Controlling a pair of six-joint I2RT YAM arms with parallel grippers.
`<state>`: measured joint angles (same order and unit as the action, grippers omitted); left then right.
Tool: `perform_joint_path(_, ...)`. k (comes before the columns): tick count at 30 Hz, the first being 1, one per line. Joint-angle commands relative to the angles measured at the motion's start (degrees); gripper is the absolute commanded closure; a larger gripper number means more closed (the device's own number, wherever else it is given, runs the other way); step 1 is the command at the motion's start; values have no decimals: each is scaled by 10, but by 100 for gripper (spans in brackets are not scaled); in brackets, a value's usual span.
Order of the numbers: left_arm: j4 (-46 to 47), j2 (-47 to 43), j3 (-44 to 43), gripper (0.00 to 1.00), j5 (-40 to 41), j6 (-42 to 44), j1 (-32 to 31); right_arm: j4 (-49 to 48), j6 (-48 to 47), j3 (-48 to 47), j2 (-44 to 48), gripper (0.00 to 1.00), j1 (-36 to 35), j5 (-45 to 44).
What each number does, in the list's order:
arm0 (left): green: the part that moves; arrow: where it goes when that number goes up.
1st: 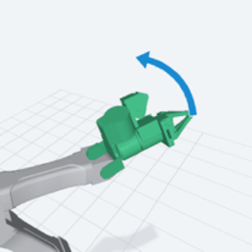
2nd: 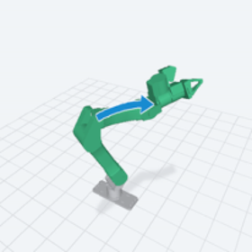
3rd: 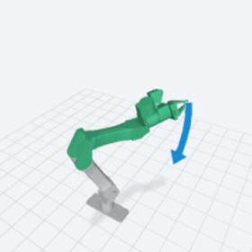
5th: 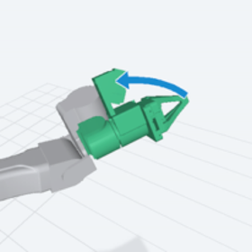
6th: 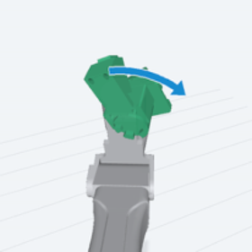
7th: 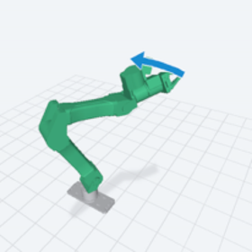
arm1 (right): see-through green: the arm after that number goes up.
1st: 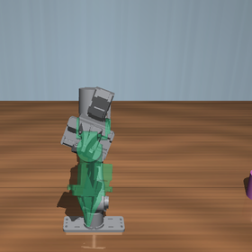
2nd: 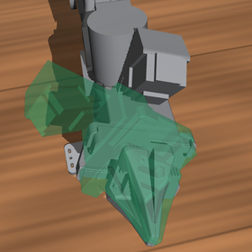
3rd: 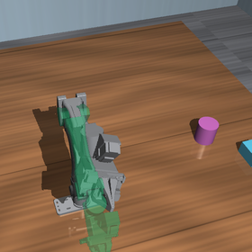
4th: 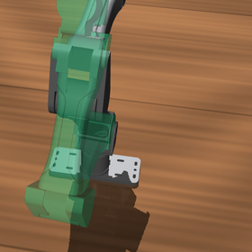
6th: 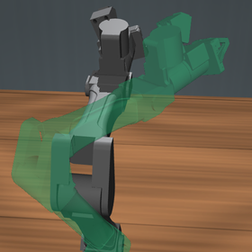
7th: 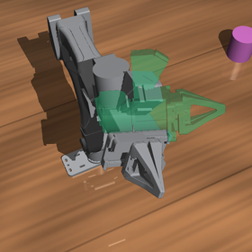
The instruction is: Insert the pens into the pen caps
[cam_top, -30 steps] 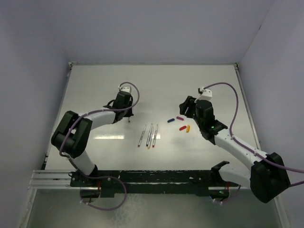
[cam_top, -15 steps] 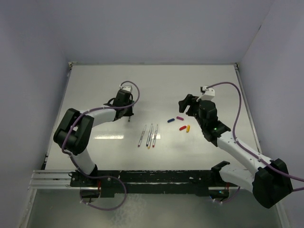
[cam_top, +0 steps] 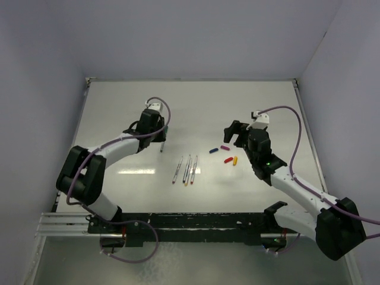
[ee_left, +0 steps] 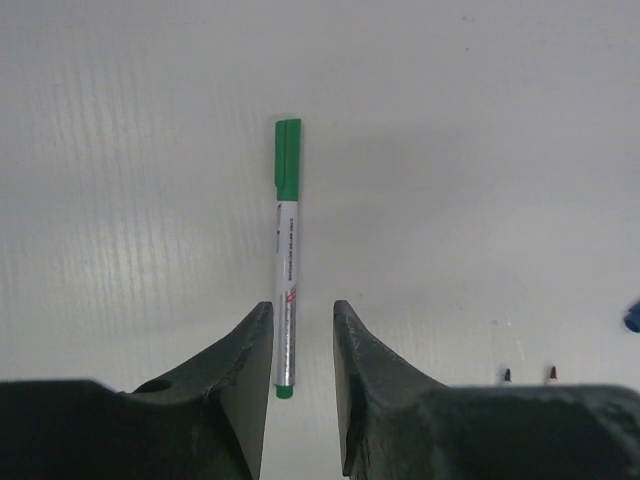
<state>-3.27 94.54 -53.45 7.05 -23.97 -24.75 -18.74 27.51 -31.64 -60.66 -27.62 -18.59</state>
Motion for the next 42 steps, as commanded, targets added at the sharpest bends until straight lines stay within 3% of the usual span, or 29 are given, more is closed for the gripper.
perform_joint_path(1, 24, -92, 34, 67, -32, -12, 2, -19, -1, -3, 2, 8, 2, -41)
perform_joint_path(5, 10, -149, 81, 67, -34, -20, -22, 48, 13, -35, -26, 20, 5, -85)
perform_joint_path(8, -13, -190, 116, 67, 20, -33, -102, 93, 27, -58, -55, 29, 19, -75)
perform_joint_path(11, -32, -213, 143, 67, 27, -63, -148, 74, 31, -46, -56, 40, 26, -45)
perform_joint_path(12, -35, -219, 156, 67, 26, -71, -157, 64, 39, -39, -49, 69, 26, -45)
perform_joint_path(13, -37, -224, 163, 67, 26, -78, -167, 56, 49, -31, -43, 89, 27, -49)
perform_joint_path(14, -39, -229, 170, 67, 28, -83, -176, 47, 49, -25, -38, 93, 28, -46)
perform_joint_path(23, -40, -202, 173, 67, 44, -92, -211, 37, 45, -12, -13, 91, 33, -15)
perform_joint_path(28, -34, -176, 166, 67, 43, -93, -222, 40, 39, -14, -6, 75, 34, 11)
perform_joint_path(33, -32, -151, 154, 66, 42, -90, -228, 34, 39, -14, -12, 66, 34, 14)
perform_joint_path(42, -35, -125, 131, 64, 40, -83, -234, 14, 41, -1, -17, 59, 34, 13)
